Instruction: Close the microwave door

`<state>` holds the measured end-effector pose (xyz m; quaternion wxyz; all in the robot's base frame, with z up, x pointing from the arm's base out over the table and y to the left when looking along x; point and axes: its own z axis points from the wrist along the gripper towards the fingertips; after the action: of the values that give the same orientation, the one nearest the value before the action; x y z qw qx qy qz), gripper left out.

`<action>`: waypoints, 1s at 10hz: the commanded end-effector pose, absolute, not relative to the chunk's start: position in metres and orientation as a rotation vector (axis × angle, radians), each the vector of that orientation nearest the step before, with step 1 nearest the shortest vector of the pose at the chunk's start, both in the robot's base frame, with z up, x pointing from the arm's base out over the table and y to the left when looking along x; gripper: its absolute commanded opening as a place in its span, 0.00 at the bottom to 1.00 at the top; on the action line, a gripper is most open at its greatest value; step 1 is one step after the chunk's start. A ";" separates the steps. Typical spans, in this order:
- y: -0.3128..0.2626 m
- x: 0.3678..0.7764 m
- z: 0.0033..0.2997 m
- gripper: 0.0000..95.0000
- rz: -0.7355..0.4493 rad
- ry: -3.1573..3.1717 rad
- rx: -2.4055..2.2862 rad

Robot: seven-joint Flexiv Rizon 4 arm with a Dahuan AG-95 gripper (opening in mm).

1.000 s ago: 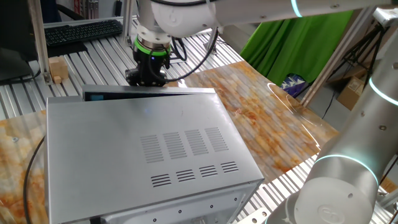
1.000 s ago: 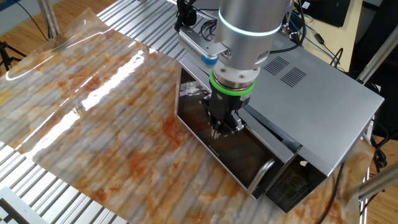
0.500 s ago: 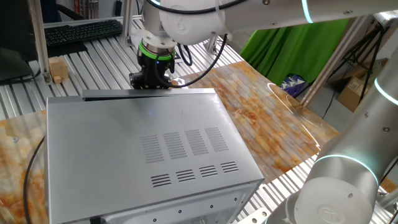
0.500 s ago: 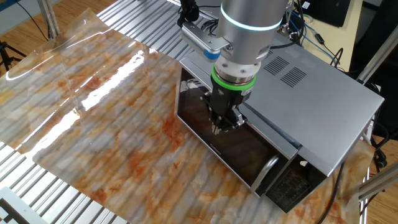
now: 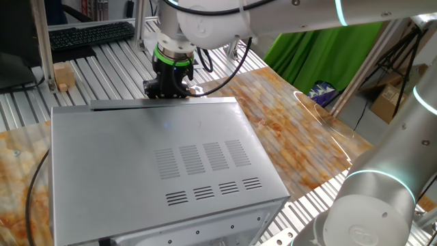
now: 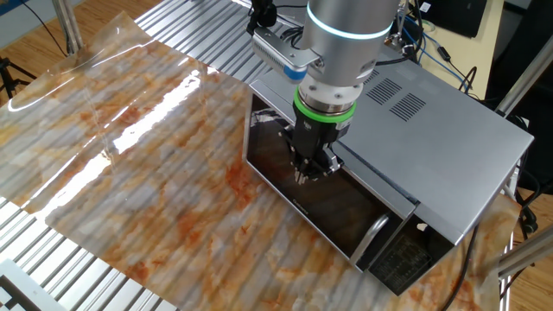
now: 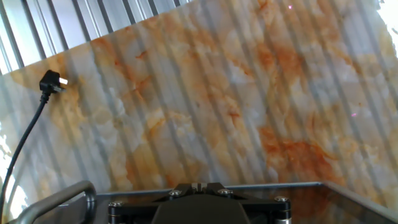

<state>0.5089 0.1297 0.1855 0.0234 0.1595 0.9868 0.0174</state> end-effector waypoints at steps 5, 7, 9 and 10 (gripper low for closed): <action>0.128 0.499 0.187 0.00 0.056 3.058 0.488; 0.127 0.495 0.186 0.00 0.061 3.056 0.483; 0.127 0.498 0.186 0.00 0.055 3.042 0.492; 0.129 0.507 0.187 0.00 0.055 3.039 0.505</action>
<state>0.5049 0.1283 0.1870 0.0346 0.1648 0.9856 0.0170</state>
